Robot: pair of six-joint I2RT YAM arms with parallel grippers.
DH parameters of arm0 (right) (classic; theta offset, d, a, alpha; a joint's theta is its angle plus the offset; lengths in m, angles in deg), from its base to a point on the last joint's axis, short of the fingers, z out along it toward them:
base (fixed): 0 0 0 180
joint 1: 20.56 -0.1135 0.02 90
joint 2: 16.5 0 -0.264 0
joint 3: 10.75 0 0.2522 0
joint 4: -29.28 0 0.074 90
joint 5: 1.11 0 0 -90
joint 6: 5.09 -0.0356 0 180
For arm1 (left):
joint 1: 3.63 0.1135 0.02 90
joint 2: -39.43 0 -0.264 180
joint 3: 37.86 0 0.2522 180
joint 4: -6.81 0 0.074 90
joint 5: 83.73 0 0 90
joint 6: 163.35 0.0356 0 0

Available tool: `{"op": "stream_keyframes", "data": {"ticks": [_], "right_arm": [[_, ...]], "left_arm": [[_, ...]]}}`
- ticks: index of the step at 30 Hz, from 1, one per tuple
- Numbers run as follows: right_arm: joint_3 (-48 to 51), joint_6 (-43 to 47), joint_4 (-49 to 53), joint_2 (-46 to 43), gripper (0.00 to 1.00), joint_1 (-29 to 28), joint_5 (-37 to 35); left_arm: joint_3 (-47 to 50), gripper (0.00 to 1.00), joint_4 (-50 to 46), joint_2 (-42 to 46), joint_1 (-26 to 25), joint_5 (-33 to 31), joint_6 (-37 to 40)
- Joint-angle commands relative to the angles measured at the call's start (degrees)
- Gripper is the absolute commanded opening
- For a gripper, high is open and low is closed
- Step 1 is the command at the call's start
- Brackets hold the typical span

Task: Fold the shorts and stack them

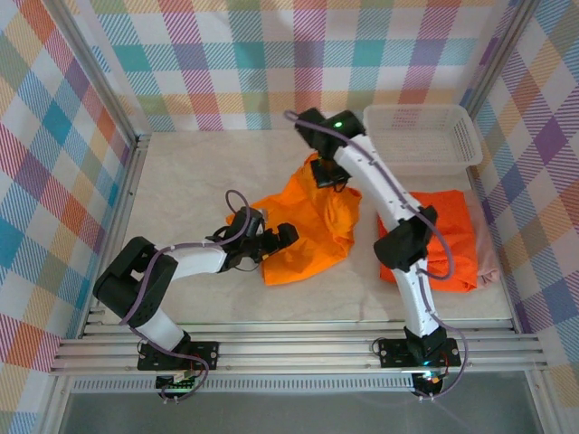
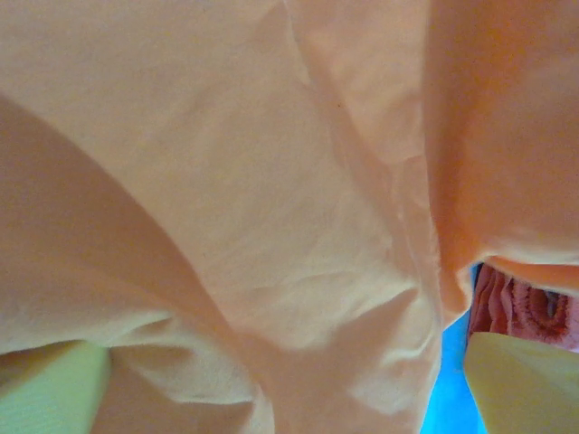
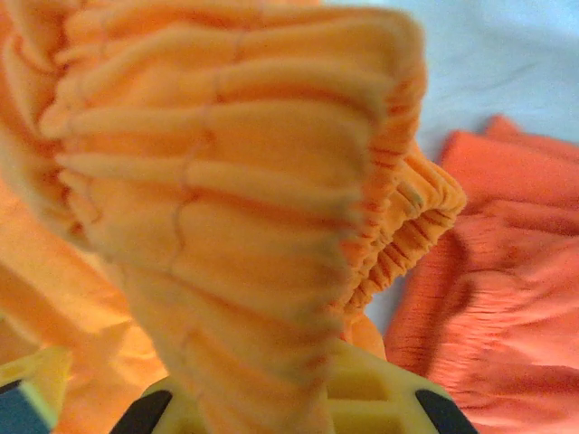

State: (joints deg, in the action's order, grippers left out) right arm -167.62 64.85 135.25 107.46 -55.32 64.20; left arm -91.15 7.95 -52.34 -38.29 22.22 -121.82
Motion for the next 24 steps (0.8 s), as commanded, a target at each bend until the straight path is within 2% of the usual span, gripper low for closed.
{"op": "stream_keyframes", "data": {"ticks": [1,8,17,24], "right_arm": [[-0.39,3.28,6.98,-7.47,0.00,1.49,-6.46],[1.01,7.73,6.86,-8.87,0.00,1.53,-15.31],[-2.16,5.44,9.05,-2.62,0.00,-0.18,-15.29],[-6.11,2.35,9.92,4.72,0.00,-5.38,-11.77]], "left_arm": [[-1.32,1.00,-3.16,0.08,-1.42,0.22,-0.31],[-2.00,1.00,-9.32,6.77,-1.46,-0.79,1.49],[-1.45,1.00,-18.93,17.31,2.09,-5.00,4.44],[0.74,1.00,-20.47,18.84,4.55,-6.70,4.35]]}}
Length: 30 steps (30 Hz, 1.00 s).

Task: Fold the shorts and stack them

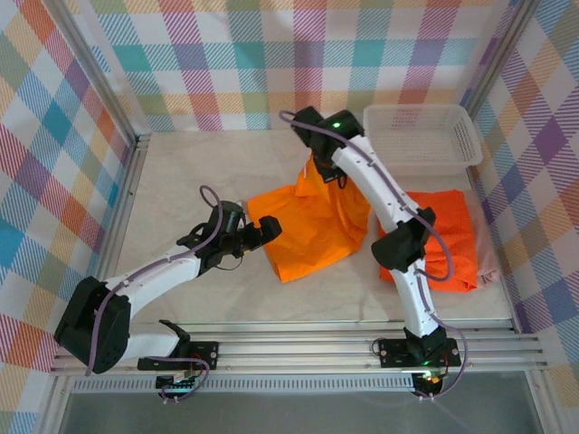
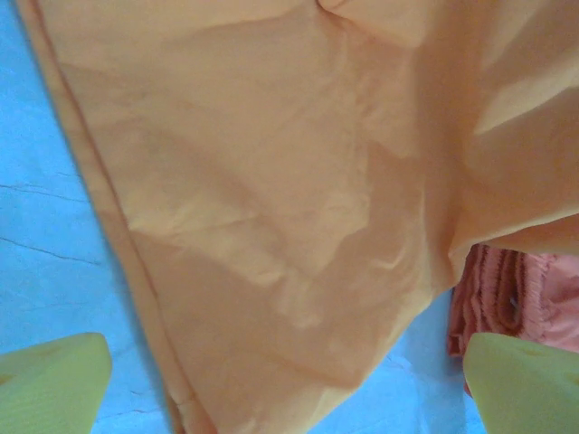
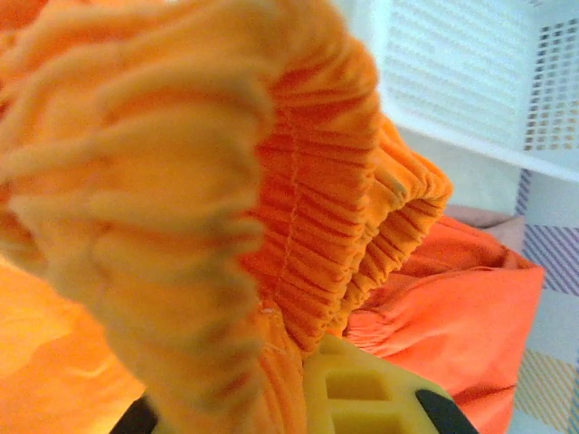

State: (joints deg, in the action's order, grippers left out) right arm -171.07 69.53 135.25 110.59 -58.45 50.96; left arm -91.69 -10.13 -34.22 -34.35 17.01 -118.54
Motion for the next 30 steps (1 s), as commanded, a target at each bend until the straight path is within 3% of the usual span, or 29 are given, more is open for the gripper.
{"op": "stream_keyframes", "data": {"ticks": [1,9,13,15,17,21,24,26,30], "right_arm": [[-2.83,-2.87,9.65,2.52,0.00,-2.92,2.40],[-2.69,-5.57,4.60,6.80,0.05,-7.47,14.17],[-2.12,-5.94,0.77,9.04,0.22,-9.52,22.55],[-2.07,-5.95,-1.38,10.25,0.31,-10.01,29.06],[-2.06,-5.87,-5.14,10.56,0.34,-10.01,39.18],[-1.16,-6.35,-12.77,6.09,0.43,-9.56,51.61],[6.52,-6.57,-19.58,-2.55,0.61,-7.97,52.24],[17.18,-7.10,-25.82,-9.86,0.77,-6.06,50.66],[37.32,-10.98,-37.58,-20.77,0.85,0.02,52.23]], "left_arm": [[1.80,1.00,-2.08,0.72,0.66,-1.66,0.77],[5.36,1.00,-1.44,3.35,1.36,-5.85,-1.98],[6.81,1.00,-2.25,6.39,1.54,-8.93,-3.62],[7.41,1.00,-3.58,9.14,1.63,-11.45,-4.51],[8.23,1.00,-5.04,13.37,1.74,-14.54,-5.33],[8.22,1.00,-8.01,20.83,2.02,-18.33,-5.19],[6.55,1.00,-8.68,23.10,2.44,-17.21,-3.74],[4.75,1.00,-8.02,22.16,2.58,-14.25,-3.02],[0.70,1.00,-3.10,16.13,2.97,-4.61,-3.70]]}}
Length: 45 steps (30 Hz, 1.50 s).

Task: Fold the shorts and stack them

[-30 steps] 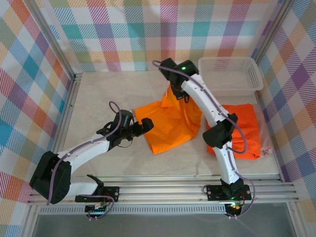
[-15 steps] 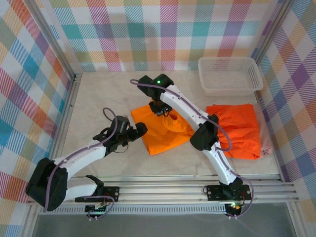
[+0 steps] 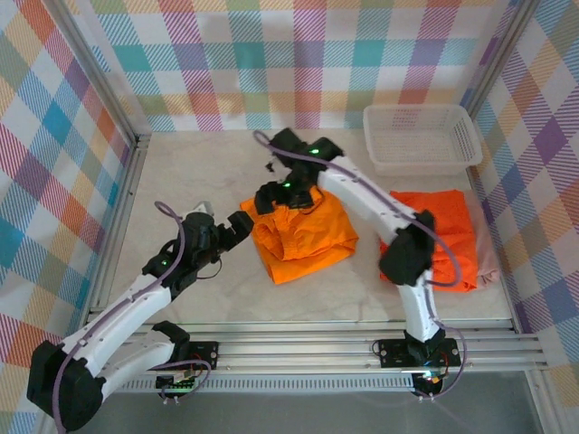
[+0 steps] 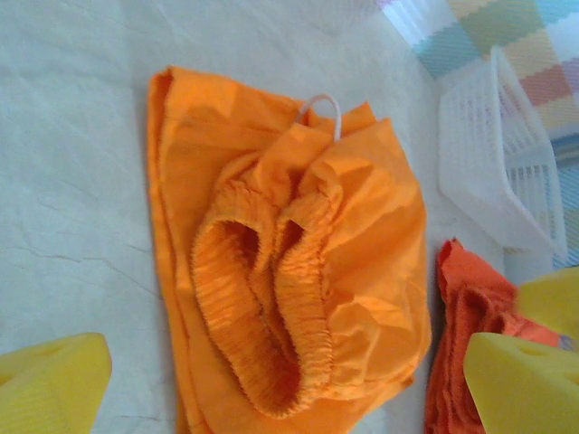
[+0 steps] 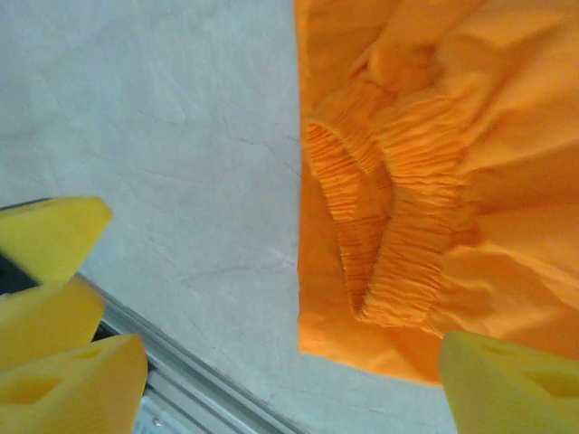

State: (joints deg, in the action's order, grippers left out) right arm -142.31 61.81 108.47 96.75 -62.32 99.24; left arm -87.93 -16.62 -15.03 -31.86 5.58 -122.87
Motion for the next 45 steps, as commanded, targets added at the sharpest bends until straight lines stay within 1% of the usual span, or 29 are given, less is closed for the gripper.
{"op": "stream_keyframes", "data": {"ticks": [1,3,5,6,9,12,15,19,22,26,29,32,34,36,39,41,43,45], "right_arm": [[13.85,-5.31,-14.98,-9.39,0.85,6.15,6.49],[23.84,-9.77,-22.57,-13.30,0.86,10.42,11.96],[31.93,-13.92,-30.62,-15.98,0.89,14.43,15.37],[34.53,-15.49,-32.84,-16.57,0.91,16.12,15.94],[38.96,-18.29,-37.73,-15.89,0.93,18.86,17.33],[41.40,-20.14,-41.77,-13.93,0.95,19.27,19.17],[43.47,-22.18,-43.70,-11.69,0.95,19.52,18.69],[48.97,-27.40,-50.54,-9.43,0.95,19.43,21.58],[53.79,-29.32,-53.40,-9.35,0.95,19.34,21.73],[59.91,-29.96,-55.72,-9.91,0.95,18.87,21.49],[64.28,-30.90,-57.75,-10.06,0.95,17.97,22.80],[67.57,-32.18,-59.44,-12.65,0.95,16.13,23.74],[67.23,-31.74,-58.62,-15.61,0.95,14.08,23.78],[64.87,-29.61,-55.09,-19.46,0.96,11.53,21.41],[59.27,-23.66,-46.27,-24.89,0.97,9.40,14.14],[56.21,-20.12,-41.57,-27.42,1.00,9.72,9.60],[54.13,-17.08,-38.42,-28.51,0.99,10.38,5.75],[52.36,-14.49,-35.09,-28.23,0.99,12.21,4.01]], "left_arm": [[-4.66,1.00,5.36,-5.29,0.59,9.79,0.03],[-7.70,1.00,9.18,-9.69,0.62,14.90,-1.32],[-10.84,1.00,13.19,-14.71,0.64,18.83,-4.45],[-12.18,1.00,16.07,-17.23,0.78,20.67,-6.37],[-16.24,1.00,23.17,-25.16,0.72,24.73,-10.59],[-20.10,1.00,24.90,-31.50,0.64,25.30,-11.42],[-22.00,1.00,27.86,-37.79,0.80,25.13,-12.26],[-24.38,1.00,30.39,-46.07,1.51,25.64,-13.13],[-24.57,1.00,30.75,-49.92,3.10,25.76,-11.87],[-24.43,1.00,26.90,-52.18,6.49,25.99,-7.53],[-24.10,1.00,25.42,-53.74,8.11,26.35,-4.63],[-25.20,1.00,22.17,-55.05,9.12,27.41,-1.55],[-25.72,1.00,22.26,-54.42,9.83,29.43,-0.67],[-27.09,1.00,19.91,-51.66,10.04,30.54,1.25],[-29.53,1.00,14.55,-45.42,9.95,32.37,3.49],[-30.24,1.00,11.39,-40.58,9.86,32.81,4.20],[-31.49,1.00,6.70,-37.57,9.86,33.24,4.52],[-30.81,1.00,6.33,-35.52,9.20,34.73,3.21]]}}
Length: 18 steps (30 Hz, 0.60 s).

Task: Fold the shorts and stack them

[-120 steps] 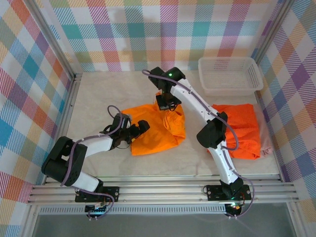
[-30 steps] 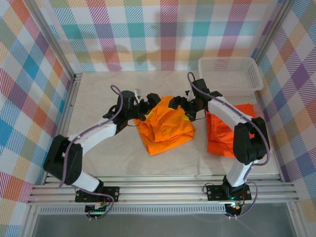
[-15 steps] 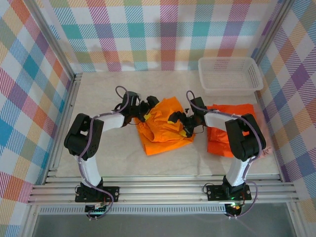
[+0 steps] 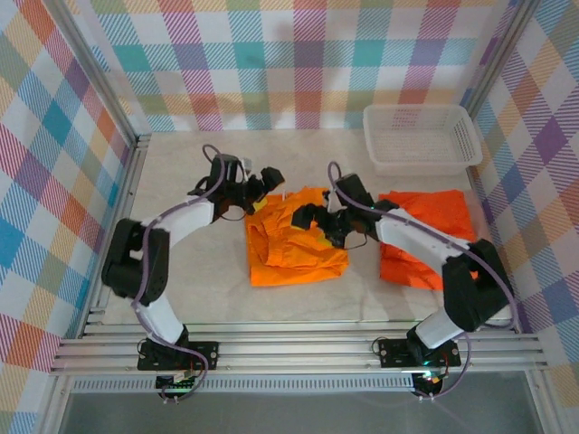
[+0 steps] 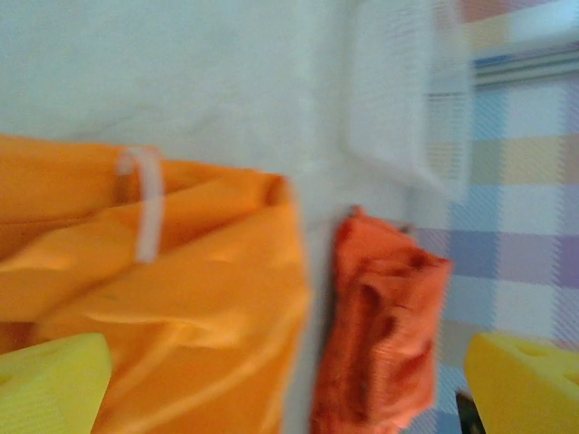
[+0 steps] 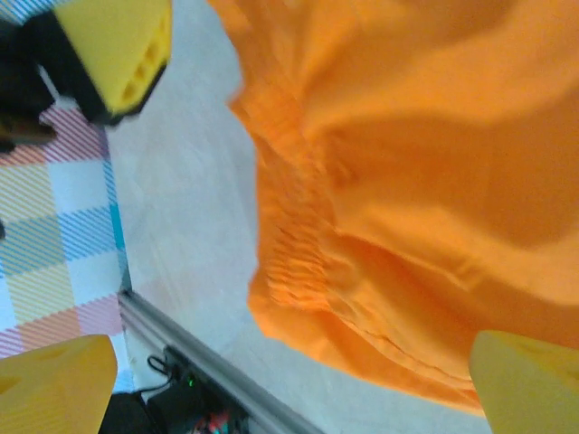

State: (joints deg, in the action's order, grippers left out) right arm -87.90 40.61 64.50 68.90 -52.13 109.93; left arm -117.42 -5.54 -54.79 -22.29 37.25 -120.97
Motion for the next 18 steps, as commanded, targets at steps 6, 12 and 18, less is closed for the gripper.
{"op": "stream_keyframes", "data": {"ticks": [6,12,18], "right_arm": [[-4.57,14.27,15.32,-0.30,0.99,7.66,-8.31],[-5.09,16.92,19.14,-0.44,0.99,12.10,-9.90],[-5.16,19.76,19.37,1.72,1.00,13.95,-4.27]], "left_arm": [[5.67,1.00,-1.23,5.51,-8.46,1.52,-4.14],[16.12,1.00,9.49,0.85,-12.87,0.51,-9.31],[21.04,1.00,6.75,-0.27,-13.06,-0.26,-5.41]]}}
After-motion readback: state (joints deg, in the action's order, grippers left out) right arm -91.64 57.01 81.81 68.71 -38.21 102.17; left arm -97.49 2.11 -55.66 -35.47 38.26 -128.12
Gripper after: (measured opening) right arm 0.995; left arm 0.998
